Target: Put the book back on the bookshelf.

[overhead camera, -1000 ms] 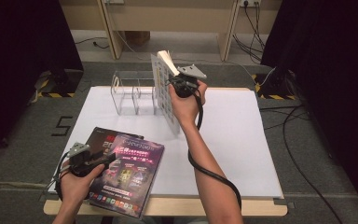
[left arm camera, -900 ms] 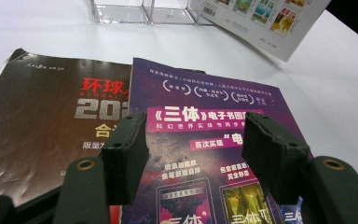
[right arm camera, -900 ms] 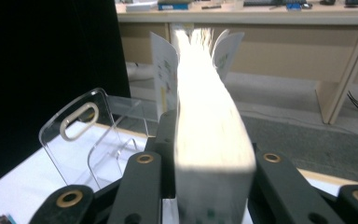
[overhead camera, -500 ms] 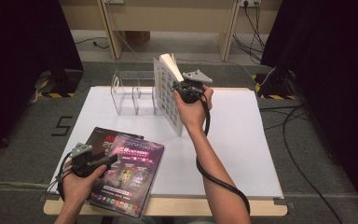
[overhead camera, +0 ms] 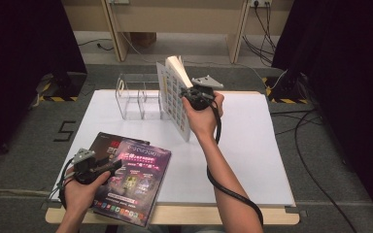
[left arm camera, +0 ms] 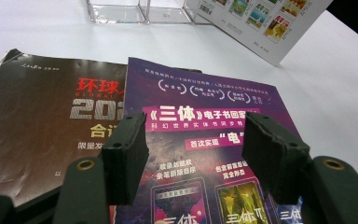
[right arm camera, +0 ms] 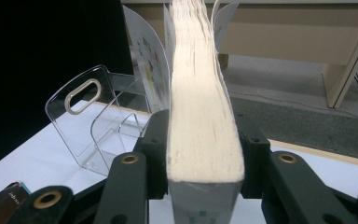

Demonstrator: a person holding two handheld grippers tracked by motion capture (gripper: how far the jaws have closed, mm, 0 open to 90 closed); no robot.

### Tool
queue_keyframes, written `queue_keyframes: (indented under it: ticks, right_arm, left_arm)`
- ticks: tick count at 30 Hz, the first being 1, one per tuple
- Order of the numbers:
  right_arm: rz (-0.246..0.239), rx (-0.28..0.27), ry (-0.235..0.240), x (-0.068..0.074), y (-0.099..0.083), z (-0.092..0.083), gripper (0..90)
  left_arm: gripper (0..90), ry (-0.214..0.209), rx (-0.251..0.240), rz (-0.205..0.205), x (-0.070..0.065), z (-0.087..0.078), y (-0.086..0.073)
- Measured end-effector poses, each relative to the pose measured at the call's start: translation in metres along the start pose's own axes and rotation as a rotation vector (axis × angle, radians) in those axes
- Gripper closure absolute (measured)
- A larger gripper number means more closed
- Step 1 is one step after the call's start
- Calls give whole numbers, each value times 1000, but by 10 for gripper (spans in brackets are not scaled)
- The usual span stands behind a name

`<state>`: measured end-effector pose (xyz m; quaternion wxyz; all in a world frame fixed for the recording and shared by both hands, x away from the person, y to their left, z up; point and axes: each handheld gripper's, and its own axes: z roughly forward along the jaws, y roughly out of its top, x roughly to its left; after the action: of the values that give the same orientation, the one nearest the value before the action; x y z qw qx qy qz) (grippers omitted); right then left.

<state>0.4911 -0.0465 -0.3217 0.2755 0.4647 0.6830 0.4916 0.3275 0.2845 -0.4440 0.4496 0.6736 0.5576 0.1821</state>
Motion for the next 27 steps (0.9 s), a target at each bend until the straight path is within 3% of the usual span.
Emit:
queue_keyframes:
  ticks: [13, 27]
  right_arm:
    - [8, 75, -14, 1, 12, 8, 744]
    - [1, 0, -7, 8, 30, 24, 747]
  left_arm:
    - [393, 1, -2, -7, 2, -1, 0]
    - [394, 8, -6, -18, 6, -1, 0]
